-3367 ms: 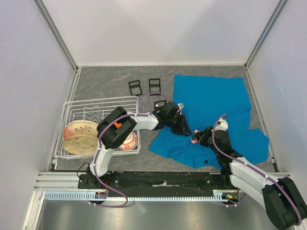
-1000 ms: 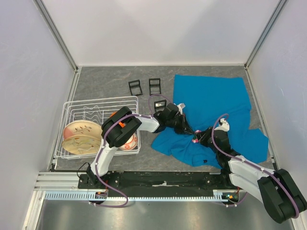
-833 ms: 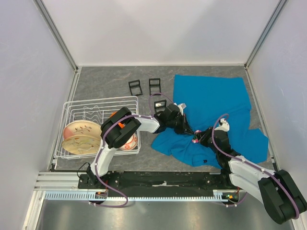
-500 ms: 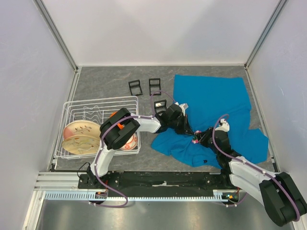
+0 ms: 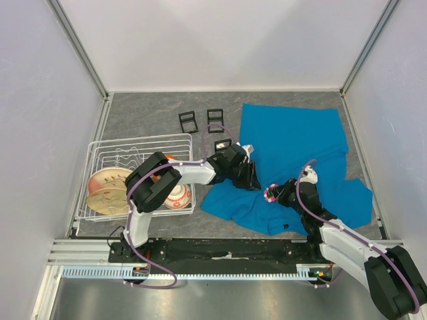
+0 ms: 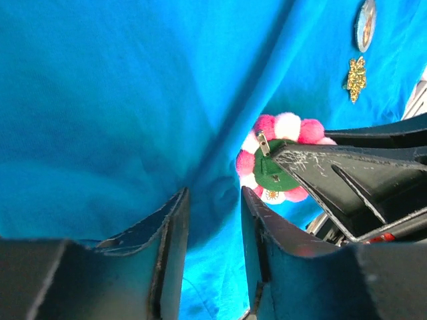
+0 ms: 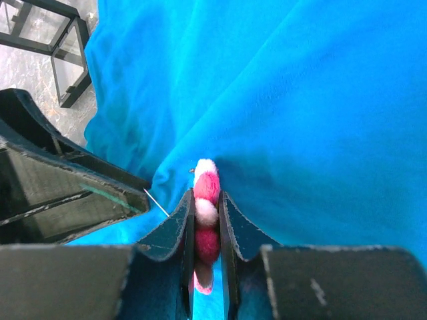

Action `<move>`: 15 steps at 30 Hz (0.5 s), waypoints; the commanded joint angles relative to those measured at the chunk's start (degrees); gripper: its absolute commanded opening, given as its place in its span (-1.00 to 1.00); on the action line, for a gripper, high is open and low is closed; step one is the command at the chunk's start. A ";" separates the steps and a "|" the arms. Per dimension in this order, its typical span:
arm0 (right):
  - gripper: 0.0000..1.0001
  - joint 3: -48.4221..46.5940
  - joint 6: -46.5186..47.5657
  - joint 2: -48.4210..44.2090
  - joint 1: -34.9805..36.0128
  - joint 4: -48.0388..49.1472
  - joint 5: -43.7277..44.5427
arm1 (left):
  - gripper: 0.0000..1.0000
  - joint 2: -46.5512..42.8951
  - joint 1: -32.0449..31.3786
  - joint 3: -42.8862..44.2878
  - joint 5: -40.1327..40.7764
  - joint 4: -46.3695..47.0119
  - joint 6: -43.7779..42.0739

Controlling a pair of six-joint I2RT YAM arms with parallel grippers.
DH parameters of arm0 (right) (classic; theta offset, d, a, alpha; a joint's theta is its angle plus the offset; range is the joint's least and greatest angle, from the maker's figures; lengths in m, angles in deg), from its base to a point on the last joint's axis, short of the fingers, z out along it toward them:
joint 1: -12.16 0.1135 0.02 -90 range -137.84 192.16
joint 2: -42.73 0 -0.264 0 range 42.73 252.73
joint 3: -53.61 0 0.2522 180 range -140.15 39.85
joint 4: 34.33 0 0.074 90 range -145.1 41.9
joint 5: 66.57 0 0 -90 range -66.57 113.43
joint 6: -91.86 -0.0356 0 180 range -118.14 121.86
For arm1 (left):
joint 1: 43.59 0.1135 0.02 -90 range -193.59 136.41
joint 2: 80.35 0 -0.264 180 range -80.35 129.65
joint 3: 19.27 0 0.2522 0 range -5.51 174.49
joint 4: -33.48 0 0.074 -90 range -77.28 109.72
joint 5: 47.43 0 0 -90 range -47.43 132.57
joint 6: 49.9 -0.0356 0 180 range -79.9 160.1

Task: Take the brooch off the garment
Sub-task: Remove the brooch from the clothes.

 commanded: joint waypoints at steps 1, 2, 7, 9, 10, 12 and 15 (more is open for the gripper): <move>-1.00 -2.48 1.65 2.00 -0.09 -3.30 0.60 | -0.09 -3.73 0.29 -1.15 -2.28 -0.49 -3.24; -1.00 -3.96 1.47 3.65 -0.08 -5.31 0.69 | -0.08 -3.99 0.46 -0.89 -2.89 -0.76 -3.42; -1.00 -9.94 2.35 5.87 1.67 -14.98 2.18 | -0.07 -3.38 1.87 -1.67 -1.05 -1.46 -3.15; -1.00 -12.32 2.79 3.77 1.85 -21.22 3.50 | -0.06 -2.50 2.40 -2.90 -0.62 -0.85 -3.59; -1.00 -12.85 2.79 2.89 1.76 -23.06 4.29 | -0.05 -2.32 2.49 -3.34 0.00 -0.67 -3.68; -1.00 -14.17 2.18 1.56 1.85 -27.90 6.84 | -0.03 -1.97 2.92 -5.00 1.58 0.20 -3.68; -1.00 -14.88 0.60 2.17 1.76 -31.95 7.80 | -0.02 -1.18 3.80 -6.60 1.50 1.61 -3.85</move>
